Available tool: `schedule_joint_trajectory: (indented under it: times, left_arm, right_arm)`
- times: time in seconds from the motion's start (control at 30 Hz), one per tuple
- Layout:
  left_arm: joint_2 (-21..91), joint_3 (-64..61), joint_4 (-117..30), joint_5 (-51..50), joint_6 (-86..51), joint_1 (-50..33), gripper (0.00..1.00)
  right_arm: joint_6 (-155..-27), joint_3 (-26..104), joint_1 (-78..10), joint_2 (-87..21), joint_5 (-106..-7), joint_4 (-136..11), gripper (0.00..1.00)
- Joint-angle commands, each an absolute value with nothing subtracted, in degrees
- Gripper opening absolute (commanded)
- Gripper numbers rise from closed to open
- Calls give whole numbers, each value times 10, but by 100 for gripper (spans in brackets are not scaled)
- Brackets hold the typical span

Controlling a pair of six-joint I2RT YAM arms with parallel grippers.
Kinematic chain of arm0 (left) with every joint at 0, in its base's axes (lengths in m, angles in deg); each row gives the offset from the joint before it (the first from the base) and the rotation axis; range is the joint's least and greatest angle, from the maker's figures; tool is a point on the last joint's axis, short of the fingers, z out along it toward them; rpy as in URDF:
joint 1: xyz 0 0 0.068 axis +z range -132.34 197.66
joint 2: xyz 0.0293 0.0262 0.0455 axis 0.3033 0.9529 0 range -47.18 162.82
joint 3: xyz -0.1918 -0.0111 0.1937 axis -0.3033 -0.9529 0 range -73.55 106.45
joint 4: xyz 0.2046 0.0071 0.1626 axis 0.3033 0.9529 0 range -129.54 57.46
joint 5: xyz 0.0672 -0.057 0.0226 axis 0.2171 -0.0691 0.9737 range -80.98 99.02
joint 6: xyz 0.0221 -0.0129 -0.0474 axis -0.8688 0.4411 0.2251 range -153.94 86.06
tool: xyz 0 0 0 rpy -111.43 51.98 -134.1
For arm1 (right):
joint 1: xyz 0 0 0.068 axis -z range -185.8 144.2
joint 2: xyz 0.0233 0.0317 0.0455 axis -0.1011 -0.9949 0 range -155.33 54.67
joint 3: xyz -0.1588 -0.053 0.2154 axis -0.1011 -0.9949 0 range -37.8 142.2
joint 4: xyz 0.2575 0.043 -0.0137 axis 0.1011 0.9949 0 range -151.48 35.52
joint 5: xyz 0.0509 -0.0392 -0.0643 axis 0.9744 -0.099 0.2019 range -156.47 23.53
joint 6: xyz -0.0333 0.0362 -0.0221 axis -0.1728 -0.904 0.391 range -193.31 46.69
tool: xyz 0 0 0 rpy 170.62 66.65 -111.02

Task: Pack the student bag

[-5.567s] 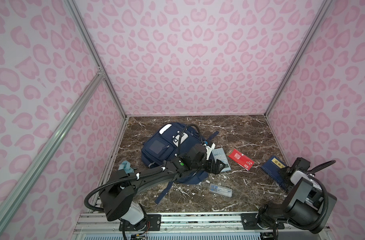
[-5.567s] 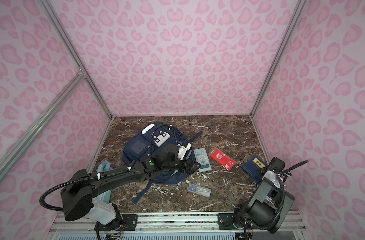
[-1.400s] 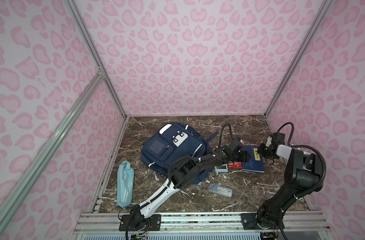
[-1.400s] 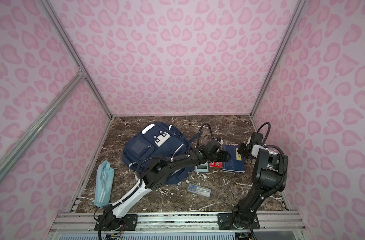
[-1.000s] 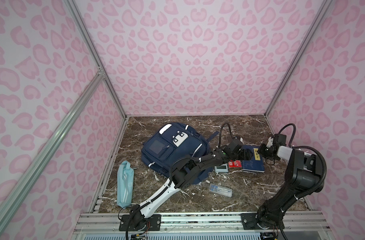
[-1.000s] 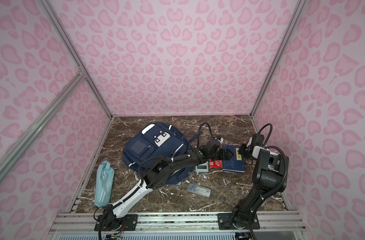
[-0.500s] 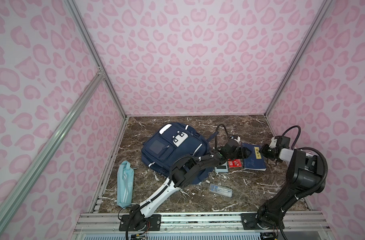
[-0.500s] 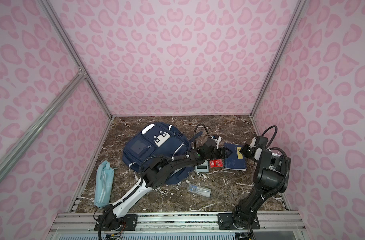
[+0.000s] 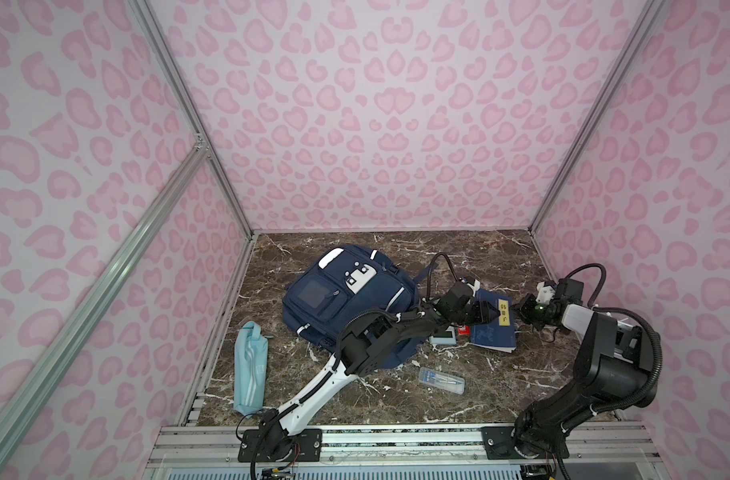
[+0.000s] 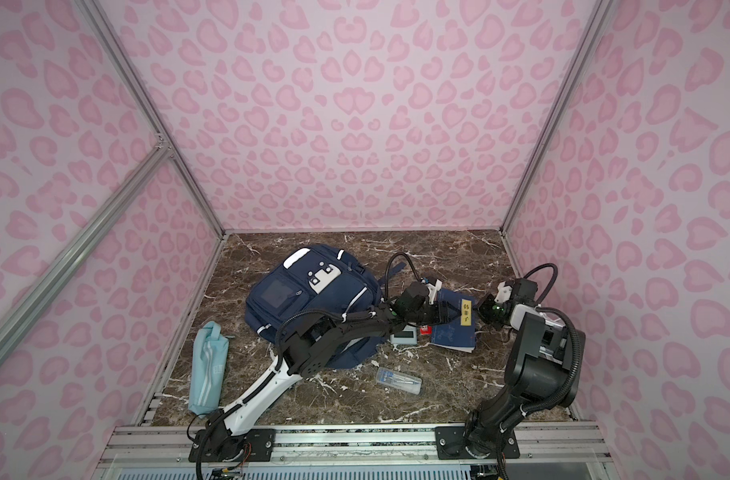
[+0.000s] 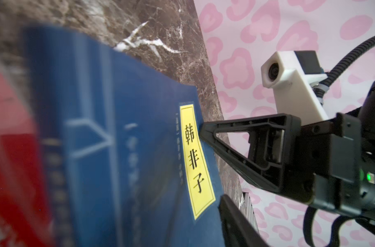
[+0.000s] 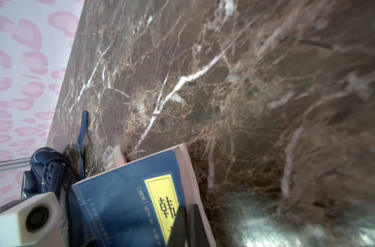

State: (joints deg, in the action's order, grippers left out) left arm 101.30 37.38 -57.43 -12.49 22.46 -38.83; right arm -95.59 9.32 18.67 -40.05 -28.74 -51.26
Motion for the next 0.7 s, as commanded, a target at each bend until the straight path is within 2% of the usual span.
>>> schedule_joint_trajectory:
  times: [0.0, 0.03, 0.13, 0.17, 0.2, 0.33, 0.53, 0.67]
  left_arm:
    - [959, 347, -591, -130, 209, -389, 33]
    - [941, 336, -593, -130, 205, -388, 27]
    - [894, 306, -601, -134, 201, -384, 7]
    - [877, 296, -606, -136, 202, -383, 3]
    - [859, 283, -615, -141, 204, -381, 3]
    - [768, 227, -630, -154, 198, -376, 3]
    - [604, 81, -643, -171, 172, -347, 3]
    - [520, -27, -643, -202, 170, -303, 3]
  right_arm:
    - [-951, 91, 182, -390, -288, -490, 0]
    - [-949, 91, 183, -383, -293, -485, 2]
    - [-953, 79, 180, -344, -291, -494, 54]
    - [-953, 76, 179, -327, -289, -496, 89]
    - [-953, 73, 177, -307, -287, -495, 98]
    - [-956, 64, 165, -227, -245, -507, 99]
    - [-1044, 29, 111, -143, -96, -632, 98]
    - [-1099, 18, 42, -116, -84, -687, 96]
